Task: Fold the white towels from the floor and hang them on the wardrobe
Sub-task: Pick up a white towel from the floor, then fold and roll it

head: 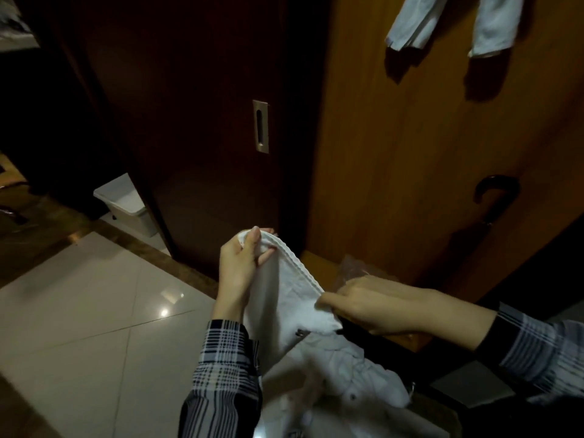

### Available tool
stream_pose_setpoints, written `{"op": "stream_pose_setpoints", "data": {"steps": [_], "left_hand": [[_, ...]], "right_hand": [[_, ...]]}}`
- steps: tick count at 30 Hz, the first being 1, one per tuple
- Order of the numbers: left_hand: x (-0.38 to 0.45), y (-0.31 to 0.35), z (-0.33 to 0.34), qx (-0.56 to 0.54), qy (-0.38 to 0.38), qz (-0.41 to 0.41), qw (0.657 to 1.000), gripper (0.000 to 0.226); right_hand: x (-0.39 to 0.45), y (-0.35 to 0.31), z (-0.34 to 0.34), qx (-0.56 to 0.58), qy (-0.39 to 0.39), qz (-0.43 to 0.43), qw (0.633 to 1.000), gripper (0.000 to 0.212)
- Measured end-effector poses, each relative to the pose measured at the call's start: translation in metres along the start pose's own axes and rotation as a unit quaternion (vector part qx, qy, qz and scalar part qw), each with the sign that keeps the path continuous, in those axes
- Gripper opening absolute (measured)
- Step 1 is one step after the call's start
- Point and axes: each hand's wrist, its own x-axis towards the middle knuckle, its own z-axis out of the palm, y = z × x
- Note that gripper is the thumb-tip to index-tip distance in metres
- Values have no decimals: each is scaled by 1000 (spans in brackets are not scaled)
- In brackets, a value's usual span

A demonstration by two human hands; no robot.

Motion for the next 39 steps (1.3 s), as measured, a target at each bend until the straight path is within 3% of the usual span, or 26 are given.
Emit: {"op": "stream_pose_setpoints", "data": {"steps": [2,6,9,14,18,24,29,35,39], "left_hand": [[-1,-1,-4,19,-12,3,1000,27],[0,2,-10,20,-40,19,999,27],[2,5,-13,4,-45,28,999,28],[3,9,-10,34,-51,83,995,32],[1,18,0,22,-74,86,993,28],[2,27,20,37,-104,57,992,21],[-4,33,32,5,-145,60,988,46],[-7,39,37,-32,-188,22,981,56],[-9,37,31,-41,-225,23,973,47]], "right_hand": [[7,-2,10,-38,95,-49,994,13],[25,-2,6,-41,230,-135,963,12],[36,2,-7,-60,237,-177,953,4],[45,-3,-31,-136,217,-229,939,15],[47,-3,-37,-66,244,-144,957,18],[46,17,-53,34,320,-7,947,19],[41,34,-57,85,345,84,931,28],[37,41,-57,94,298,147,938,22],[38,39,-58,58,339,128,930,23]]}}
